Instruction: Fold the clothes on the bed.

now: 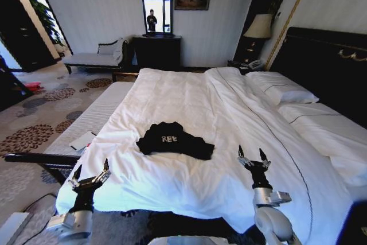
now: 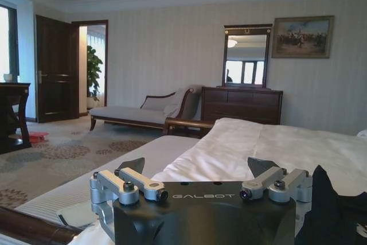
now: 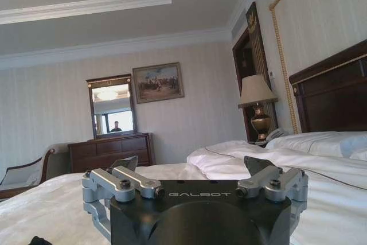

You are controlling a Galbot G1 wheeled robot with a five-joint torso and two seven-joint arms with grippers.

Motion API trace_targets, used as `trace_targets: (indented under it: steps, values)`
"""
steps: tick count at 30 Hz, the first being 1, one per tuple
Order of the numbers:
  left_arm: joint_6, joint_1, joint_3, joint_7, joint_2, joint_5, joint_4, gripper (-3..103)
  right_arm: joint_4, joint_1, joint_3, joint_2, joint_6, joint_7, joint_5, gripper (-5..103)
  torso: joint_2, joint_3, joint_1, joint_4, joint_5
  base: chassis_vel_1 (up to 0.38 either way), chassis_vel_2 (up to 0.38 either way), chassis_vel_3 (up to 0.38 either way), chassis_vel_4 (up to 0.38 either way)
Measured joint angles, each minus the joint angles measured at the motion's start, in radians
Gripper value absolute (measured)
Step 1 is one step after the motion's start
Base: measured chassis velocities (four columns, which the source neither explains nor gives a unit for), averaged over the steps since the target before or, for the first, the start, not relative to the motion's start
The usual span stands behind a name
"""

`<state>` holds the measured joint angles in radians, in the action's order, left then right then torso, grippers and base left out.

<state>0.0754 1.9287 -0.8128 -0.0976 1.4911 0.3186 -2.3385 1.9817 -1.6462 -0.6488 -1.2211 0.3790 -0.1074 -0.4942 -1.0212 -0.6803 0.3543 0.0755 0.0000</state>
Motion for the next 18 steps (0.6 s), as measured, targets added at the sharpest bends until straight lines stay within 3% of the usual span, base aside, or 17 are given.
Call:
trace_targets:
  steps: [10, 16, 18]
  values:
    - [-0.023, -0.028, -0.029, 0.0, -0.027, 0.023, -0.003, 100, 0.002, 0.005, 0.002, 0.002, 0.019, -0.012, 0.002, 100, 0.0, 0.0, 0.0, -0.0001, 0.0001, 0.0, 0.0, 0.0, 0.0]
    - [-0.183, -0.124, -0.094, 0.013, -0.127, 0.209, -0.013, 100, -0.006, 0.012, 0.005, 0.013, 0.029, -0.024, 0.002, 100, 0.0, 0.0, 0.0, 0.0, -0.0002, 0.0, 0.0, 0.0, 0.0]
    - [-0.274, -0.201, -0.121, 0.013, -0.226, 0.338, 0.001, 100, 0.015, 0.012, 0.024, 0.014, 0.019, -0.058, -0.022, 100, 0.0, 0.0, 0.0, 0.0, 0.0001, 0.0, 0.0, 0.0, 0.0]
